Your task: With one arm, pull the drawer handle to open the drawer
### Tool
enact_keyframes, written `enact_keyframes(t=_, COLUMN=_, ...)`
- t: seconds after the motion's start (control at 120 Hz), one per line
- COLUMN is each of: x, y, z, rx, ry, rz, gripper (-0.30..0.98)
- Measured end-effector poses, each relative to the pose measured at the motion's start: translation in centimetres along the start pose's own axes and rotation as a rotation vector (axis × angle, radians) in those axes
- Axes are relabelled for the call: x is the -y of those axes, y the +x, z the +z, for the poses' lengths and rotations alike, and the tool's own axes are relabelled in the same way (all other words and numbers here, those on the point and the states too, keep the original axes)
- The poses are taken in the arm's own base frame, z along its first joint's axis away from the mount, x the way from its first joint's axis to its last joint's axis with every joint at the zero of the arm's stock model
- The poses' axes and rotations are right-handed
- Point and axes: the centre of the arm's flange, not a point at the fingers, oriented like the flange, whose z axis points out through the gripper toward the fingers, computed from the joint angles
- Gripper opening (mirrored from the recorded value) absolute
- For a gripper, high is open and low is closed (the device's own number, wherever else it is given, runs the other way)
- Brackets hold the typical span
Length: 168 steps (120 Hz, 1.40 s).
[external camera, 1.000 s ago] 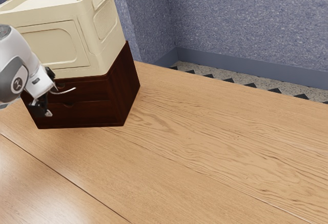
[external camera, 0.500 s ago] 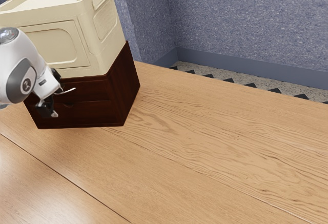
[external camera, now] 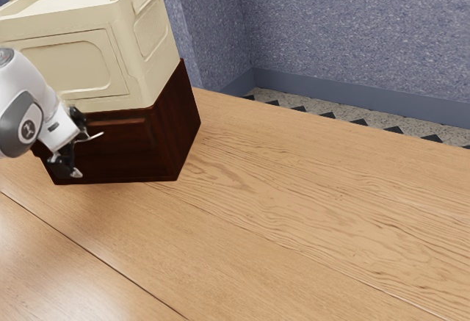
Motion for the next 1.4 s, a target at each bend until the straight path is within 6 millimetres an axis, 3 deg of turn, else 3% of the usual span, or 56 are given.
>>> enact_keyframes(t=0.267, x=-1.5, y=0.1, z=0.3, rx=-0.033, ry=-0.021, rz=0.001, gripper=0.7)
enact_keyframes(t=0.475, x=-0.7, y=0.2, z=0.1, rx=-0.016, ry=-0.009, rz=0.011, gripper=0.64)
enact_keyframes(t=0.567, x=-0.6, y=0.6, z=1.5, rx=0.004, ry=-0.028, rz=0.012, gripper=0.84)
enact_keyframes(t=0.642, x=-0.6, y=0.6, z=2.4, rx=0.016, ry=-0.042, rz=0.01, gripper=0.89)
enact_keyframes(t=0.833, x=-0.6, y=-0.3, z=2.5, rx=0.019, ry=-0.042, rz=-0.006, gripper=0.78)
enact_keyframes(t=0.983, x=-0.7, y=-0.9, z=1.2, rx=-0.011, ry=-0.025, rz=-0.022, gripper=0.59)
enact_keyframes(t=1.308, x=-3.1, y=-1.6, z=-0.1, rx=-0.082, ry=-0.033, rz=-0.027, gripper=0.61)
enact_keyframes(t=1.4, x=-3.6, y=-1.8, z=-0.6, rx=-0.093, ry=-0.028, rz=-0.018, gripper=0.54)
